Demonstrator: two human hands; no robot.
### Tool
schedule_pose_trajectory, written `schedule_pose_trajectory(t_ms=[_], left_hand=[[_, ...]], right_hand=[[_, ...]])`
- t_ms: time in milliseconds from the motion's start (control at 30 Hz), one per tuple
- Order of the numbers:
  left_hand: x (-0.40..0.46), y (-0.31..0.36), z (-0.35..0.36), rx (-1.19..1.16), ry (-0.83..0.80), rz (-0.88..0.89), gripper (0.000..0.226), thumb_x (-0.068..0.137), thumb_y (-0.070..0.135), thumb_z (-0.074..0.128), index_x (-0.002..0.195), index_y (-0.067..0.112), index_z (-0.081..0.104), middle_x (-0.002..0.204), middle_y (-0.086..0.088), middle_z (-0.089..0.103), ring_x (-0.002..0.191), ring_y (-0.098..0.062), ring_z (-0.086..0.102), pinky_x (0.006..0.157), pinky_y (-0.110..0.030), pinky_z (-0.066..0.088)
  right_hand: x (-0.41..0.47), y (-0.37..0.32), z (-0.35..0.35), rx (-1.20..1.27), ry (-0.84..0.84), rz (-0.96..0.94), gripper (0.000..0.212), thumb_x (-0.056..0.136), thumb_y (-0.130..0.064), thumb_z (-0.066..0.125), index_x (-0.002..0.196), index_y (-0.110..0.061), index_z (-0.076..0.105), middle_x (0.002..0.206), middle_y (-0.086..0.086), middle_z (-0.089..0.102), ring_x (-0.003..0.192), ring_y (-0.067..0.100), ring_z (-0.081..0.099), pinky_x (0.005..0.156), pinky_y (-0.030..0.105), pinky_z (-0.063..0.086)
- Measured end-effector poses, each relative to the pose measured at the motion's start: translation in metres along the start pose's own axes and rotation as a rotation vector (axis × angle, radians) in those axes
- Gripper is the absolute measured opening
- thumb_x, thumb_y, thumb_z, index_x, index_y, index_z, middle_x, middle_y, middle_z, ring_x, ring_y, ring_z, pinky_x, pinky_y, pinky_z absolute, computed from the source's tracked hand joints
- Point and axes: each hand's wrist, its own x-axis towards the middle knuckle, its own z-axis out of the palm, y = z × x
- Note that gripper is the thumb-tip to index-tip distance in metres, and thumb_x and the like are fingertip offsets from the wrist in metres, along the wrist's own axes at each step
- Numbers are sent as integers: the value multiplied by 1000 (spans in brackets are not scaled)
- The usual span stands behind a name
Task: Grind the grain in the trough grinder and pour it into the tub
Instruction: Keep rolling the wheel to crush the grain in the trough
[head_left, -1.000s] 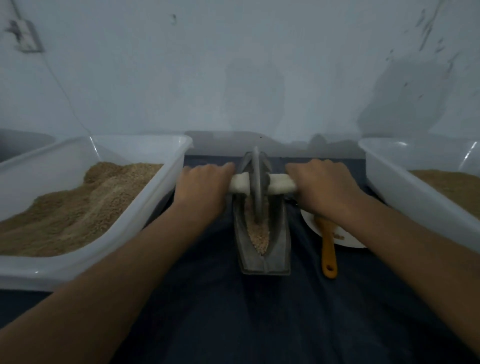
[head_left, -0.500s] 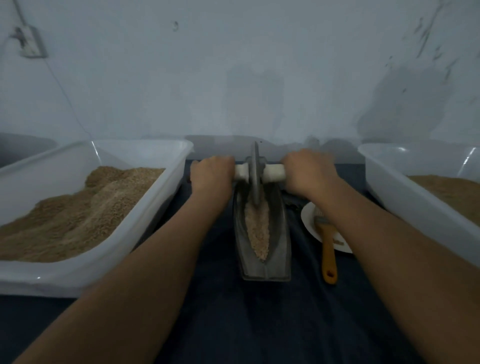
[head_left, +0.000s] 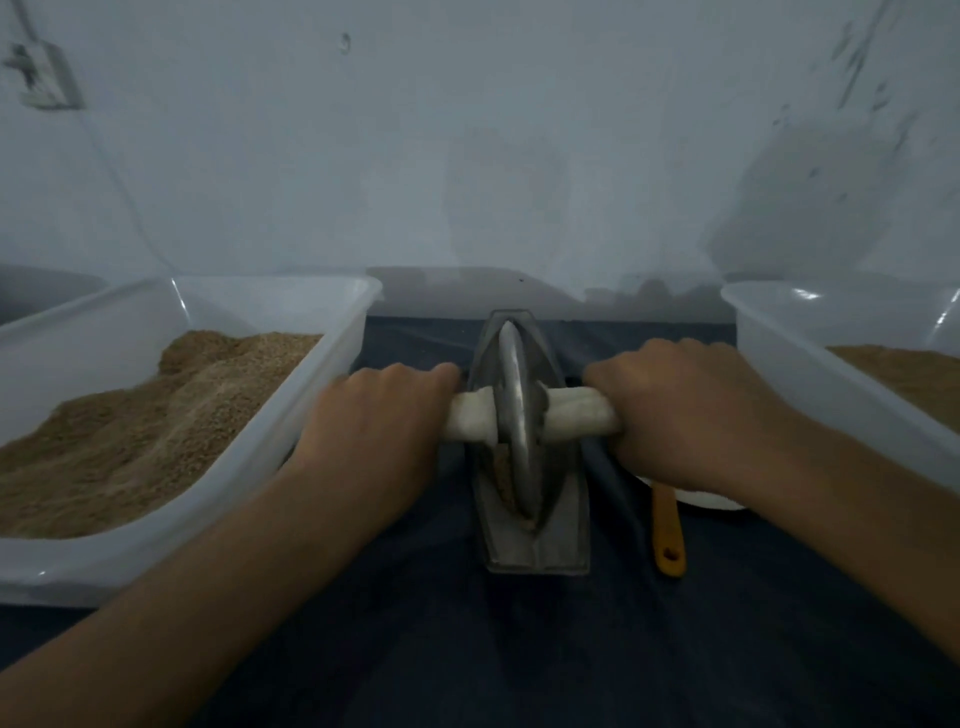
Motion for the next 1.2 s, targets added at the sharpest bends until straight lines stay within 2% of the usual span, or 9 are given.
schedule_pose_trajectory(t_ms=[133, 300, 433, 533, 667, 800, 900, 1033, 1200], left_hand=[[50, -1, 28, -9, -60, -124, 22, 92, 18, 65, 111, 22, 54, 106, -6, 66, 96, -31, 66, 75, -40, 51], [103, 3, 43, 51, 14, -159, 16, 96, 23, 66, 111, 18, 60, 104, -8, 70, 94, -30, 69, 70, -35, 43], [75, 5, 38, 29, 89, -122, 21, 95, 25, 66, 110, 21, 52, 102, -5, 69, 94, -30, 68, 75, -36, 42], [26, 5, 25, -21, 91, -55, 32, 89, 25, 70, 110, 27, 47, 102, 2, 67, 93, -24, 66, 77, -37, 45], [-12, -4, 7, -112, 54, 27, 38, 86, 29, 73, 112, 35, 46, 99, 6, 67, 85, -18, 66, 65, -31, 36], [6, -1, 17, -49, 0, -40, 37, 89, 24, 70, 98, 31, 35, 99, 1, 66, 88, -24, 66, 67, -34, 39], [51, 6, 32, 37, 12, -140, 22, 94, 20, 65, 101, 24, 44, 104, -4, 67, 95, -29, 67, 72, -35, 36], [92, 8, 41, 26, 60, -210, 7, 96, 23, 65, 101, 22, 59, 102, -6, 72, 94, -29, 69, 73, -34, 36], [54, 1, 41, -39, 87, -138, 18, 94, 20, 64, 101, 24, 48, 100, -1, 69, 90, -26, 67, 68, -34, 37]], right_hand=[[50, -2, 22, 7, -93, 86, 17, 80, -38, 71, 93, -29, 64, 69, -8, 41, 64, 16, 43, 58, 29, 32], [100, 11, 38, 150, -152, 183, 21, 82, -37, 69, 97, -22, 70, 76, -2, 57, 62, 14, 50, 55, 27, 36], [76, 7, 33, 95, -131, 112, 20, 84, -40, 70, 95, -25, 63, 89, -3, 63, 73, 17, 53, 62, 31, 41], [35, 3, 18, 109, -23, -3, 25, 82, -43, 69, 86, -35, 46, 76, -9, 46, 70, 19, 46, 60, 32, 31], [2, 7, -1, 13, 138, -184, 22, 64, -43, 69, 68, -34, 49, 56, -14, 32, 48, 4, 23, 48, 22, 11], [26, 4, 5, 52, -89, -82, 23, 69, -40, 67, 66, -33, 46, 64, -11, 44, 54, 8, 36, 49, 25, 19], [65, 7, 23, 102, -188, 25, 20, 75, -39, 69, 71, -30, 51, 72, -7, 54, 60, 11, 47, 53, 27, 35], [97, 16, 36, 131, -202, 92, 16, 76, -35, 69, 87, -24, 66, 76, -4, 62, 66, 16, 58, 56, 28, 44], [76, 7, 26, 32, -120, -13, 17, 76, -36, 71, 80, -27, 58, 73, -5, 57, 63, 15, 54, 51, 26, 35]])
